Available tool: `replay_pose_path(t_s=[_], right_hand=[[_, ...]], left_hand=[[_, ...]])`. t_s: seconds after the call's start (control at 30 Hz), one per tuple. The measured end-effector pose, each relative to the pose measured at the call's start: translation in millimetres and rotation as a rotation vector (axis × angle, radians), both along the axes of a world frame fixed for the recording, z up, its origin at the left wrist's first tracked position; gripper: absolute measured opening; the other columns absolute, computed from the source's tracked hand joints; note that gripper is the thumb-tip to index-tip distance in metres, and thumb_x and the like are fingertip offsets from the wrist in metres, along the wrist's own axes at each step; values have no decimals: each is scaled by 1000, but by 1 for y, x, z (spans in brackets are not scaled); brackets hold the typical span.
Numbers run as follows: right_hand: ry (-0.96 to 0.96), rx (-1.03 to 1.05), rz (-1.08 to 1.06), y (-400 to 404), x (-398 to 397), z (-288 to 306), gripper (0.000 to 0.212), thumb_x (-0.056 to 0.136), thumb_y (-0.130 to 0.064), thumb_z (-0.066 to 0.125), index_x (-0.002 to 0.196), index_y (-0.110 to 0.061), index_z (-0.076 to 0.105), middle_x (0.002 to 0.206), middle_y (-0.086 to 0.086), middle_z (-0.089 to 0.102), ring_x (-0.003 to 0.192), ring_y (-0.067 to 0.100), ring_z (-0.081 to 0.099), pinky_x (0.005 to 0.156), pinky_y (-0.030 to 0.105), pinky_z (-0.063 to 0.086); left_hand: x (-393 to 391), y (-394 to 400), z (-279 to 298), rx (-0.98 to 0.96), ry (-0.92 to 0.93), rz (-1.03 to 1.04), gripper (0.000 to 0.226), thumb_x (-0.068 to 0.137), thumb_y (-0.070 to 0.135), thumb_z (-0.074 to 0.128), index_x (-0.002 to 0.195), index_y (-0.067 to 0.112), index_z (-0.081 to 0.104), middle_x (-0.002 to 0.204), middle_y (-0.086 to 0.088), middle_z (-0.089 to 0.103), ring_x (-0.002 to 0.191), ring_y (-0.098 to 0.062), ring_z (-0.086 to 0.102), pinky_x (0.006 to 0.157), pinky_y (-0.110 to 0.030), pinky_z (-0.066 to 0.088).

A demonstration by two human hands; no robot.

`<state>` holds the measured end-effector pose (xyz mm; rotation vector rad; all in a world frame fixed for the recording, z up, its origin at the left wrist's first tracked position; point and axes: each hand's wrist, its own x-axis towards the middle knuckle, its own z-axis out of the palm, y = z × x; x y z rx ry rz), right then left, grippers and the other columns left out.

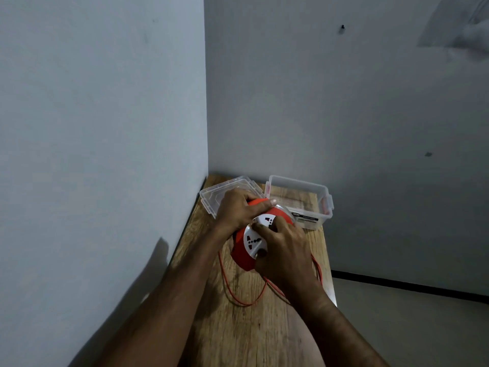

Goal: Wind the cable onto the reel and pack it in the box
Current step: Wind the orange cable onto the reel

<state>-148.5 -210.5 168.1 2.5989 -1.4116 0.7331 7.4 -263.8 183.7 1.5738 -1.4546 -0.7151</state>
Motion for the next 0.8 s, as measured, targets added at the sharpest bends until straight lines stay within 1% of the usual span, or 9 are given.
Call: replay_pose_path(t_s=[0.1, 0.2, 0.27, 0.37, 0.5, 0.6, 0.67, 0.73, 0.8], right_hand=[[-69, 15, -34, -4, 1, -1, 66, 62, -36, 86, 124, -19, 69, 95, 8, 77, 84, 24, 74, 85, 49, 60], [-254, 95, -104, -3, 7, -3, 62, 66, -40, 88, 121, -18, 69, 102, 5, 77, 85, 19, 75, 80, 37, 62], [-434, 226, -160, -1, 11, -6, 58, 71, -43, 85, 120, -22, 65, 109, -3, 73, 92, 10, 70, 80, 21, 58], [-645, 349, -288, 2, 17, -7, 59, 69, -44, 87, 115, -24, 57, 103, -16, 60, 91, 1, 62, 60, 4, 44], [-839, 460, -415, 0, 23, -11, 57, 66, -41, 91, 100, -16, 51, 86, -18, 52, 75, -3, 54, 55, 7, 43], [-1001, 553, -523, -6, 29, -19, 50, 65, -49, 88, 78, -15, 55, 71, 0, 64, 65, 15, 65, 60, 37, 56], [-1116, 648, -532, -8, 31, -20, 53, 61, -60, 82, 69, -14, 57, 65, 8, 68, 59, 25, 69, 62, 49, 60], [-1080, 645, -471, -5, 29, -18, 52, 63, -63, 79, 75, -16, 61, 70, 5, 71, 61, 20, 71, 61, 44, 61], [-881, 415, -312, 5, 20, -10, 32, 78, -43, 81, 85, -18, 62, 82, -1, 73, 66, 7, 68, 57, 15, 54]], left_hand=[[1, 0, 1, -9, -5, 7, 43, 84, 57, 74, 88, 15, 81, 84, -1, 79, 68, -11, 73, 72, -41, 65], [2, -2, -2, -25, -4, 29, 44, 84, 59, 73, 84, 15, 80, 79, -1, 78, 67, -13, 73, 70, -43, 64], [1, -4, -6, -48, -13, 26, 47, 83, 61, 73, 76, 16, 79, 72, 1, 76, 62, -13, 72, 65, -45, 63], [-1, -5, -10, -80, -60, 32, 47, 83, 62, 72, 75, 16, 79, 70, 2, 76, 60, -9, 71, 62, -43, 62], [-2, -5, -13, -107, -124, 31, 51, 83, 64, 71, 80, 14, 80, 74, -1, 77, 64, -12, 71, 64, -42, 62], [-5, -6, -14, -117, -163, 27, 50, 84, 64, 70, 81, 14, 79, 75, 1, 77, 63, -10, 71, 62, -37, 62], [-5, -5, -15, -119, -166, 19, 49, 85, 63, 70, 79, 15, 78, 73, 3, 76, 62, -8, 70, 60, -33, 61], [-4, -5, -16, -114, -139, 13, 49, 85, 63, 70, 77, 15, 78, 71, 2, 75, 60, -9, 70, 60, -35, 61], [0, -6, -17, -99, -35, 31, 49, 83, 61, 72, 74, 14, 78, 67, 1, 75, 58, -11, 70, 61, -42, 61]])
